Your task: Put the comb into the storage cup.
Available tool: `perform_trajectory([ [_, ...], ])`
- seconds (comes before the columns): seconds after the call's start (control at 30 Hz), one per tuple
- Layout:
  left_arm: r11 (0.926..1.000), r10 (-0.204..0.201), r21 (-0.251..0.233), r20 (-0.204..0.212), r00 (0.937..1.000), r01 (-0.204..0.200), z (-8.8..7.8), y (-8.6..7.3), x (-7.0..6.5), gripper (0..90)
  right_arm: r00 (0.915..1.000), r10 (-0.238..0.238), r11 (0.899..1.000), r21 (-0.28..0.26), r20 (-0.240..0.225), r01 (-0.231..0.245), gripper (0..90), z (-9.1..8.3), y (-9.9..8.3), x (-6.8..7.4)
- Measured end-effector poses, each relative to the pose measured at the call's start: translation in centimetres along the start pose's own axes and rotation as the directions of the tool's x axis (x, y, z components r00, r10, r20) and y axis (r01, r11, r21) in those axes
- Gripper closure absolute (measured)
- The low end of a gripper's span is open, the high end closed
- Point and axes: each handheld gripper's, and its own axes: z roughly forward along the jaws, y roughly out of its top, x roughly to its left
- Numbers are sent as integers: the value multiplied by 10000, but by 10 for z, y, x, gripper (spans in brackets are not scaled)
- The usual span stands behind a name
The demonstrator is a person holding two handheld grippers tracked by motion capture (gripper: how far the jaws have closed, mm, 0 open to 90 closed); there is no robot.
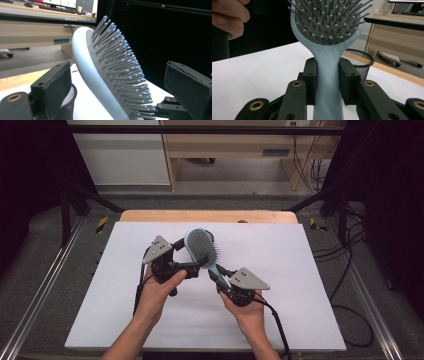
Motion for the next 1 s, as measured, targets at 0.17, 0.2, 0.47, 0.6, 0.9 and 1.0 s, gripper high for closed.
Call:
perform_trajectory([
  [0.17,9986,-523,10,353,9980,523,2,-1,4,158,10000,-12,10000,-42,-51,12,696,2,1,2],
  [0.2,9982,-601,13,402,9974,601,3,-1,4,182,10000,-37,10000,-46,-48,37,696,3,0,2],
  [0.47,9946,-1035,-1,553,9931,1036,5,-2,6,247,9999,10,10000,-28,-123,-10,696,4,-1,4],
  [0.6,9941,-1082,-33,464,9930,1085,5,-1,7,271,9999,50,10000,-76,-146,-51,696,5,-1,5],
  [0.9,9856,-1683,-99,413,9849,1688,4,-1,8,350,9998,142,9999,-22,-151,-142,696,7,-2,7],
  [1.0,9842,-1756,-148,457,9834,1764,4,0,7,389,9998,151,9999,43,-136,-151,697,8,-3,7],
])
